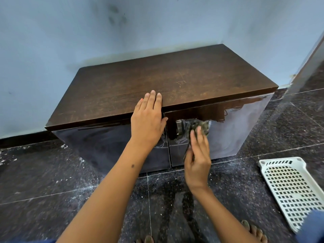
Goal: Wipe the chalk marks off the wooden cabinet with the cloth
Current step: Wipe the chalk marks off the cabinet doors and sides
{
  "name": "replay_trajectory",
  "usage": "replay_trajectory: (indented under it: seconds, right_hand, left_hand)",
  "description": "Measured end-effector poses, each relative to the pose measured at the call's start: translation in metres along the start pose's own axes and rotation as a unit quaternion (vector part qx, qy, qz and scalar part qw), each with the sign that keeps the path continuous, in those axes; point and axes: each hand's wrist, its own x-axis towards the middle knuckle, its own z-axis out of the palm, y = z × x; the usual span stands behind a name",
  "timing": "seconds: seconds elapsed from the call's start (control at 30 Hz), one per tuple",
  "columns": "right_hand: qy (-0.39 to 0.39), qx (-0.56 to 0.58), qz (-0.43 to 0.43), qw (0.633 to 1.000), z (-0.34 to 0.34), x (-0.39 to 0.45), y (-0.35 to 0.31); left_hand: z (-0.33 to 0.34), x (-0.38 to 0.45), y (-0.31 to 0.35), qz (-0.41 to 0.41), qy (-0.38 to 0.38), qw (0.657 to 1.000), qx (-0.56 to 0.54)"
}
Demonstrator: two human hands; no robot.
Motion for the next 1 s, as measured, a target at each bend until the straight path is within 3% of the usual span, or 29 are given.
replay_trajectory:
  seconds: [0.13,0.37,0.6,0.67,0.8,0.93,1.0]
  right_hand:
    - [-0.037,-0.1,-0.114,0.988,0.006,0.03,0.003]
    - [-0.17,-0.284,-0.242,0.912,-0.011,0.024,0.053]
    - [-0.049,-0.233,-0.272,0.932,0.002,0.047,0.034]
    - [-0.063,-0.25,-0.277,0.926,-0.001,0.039,0.042]
    - [-0.163,-0.284,-0.253,0.91,-0.011,0.021,0.051]
    - [-0.056,-0.215,-0.163,0.961,-0.011,0.039,0.04]
    - [-0.014,-0.192,-0.173,0.966,-0.01,0.052,0.036]
  left_hand:
    - [0.0,0.0,0.0,0.002,-0.004,1.0,0.001]
    - [0.002,0.0,0.0,0.004,0.001,1.0,0.005]
    - [0.001,-0.001,0.0,0.0,0.0,1.0,0.004]
    - [0.0,-0.001,0.001,0.001,-0.002,1.0,0.004]
    - [-0.001,-0.002,0.003,-0.004,-0.01,1.0,0.01]
    - [-0.003,-0.004,0.01,-0.002,-0.005,0.999,0.039]
    - [-0.003,-0.004,0.017,0.012,0.001,0.999,0.049]
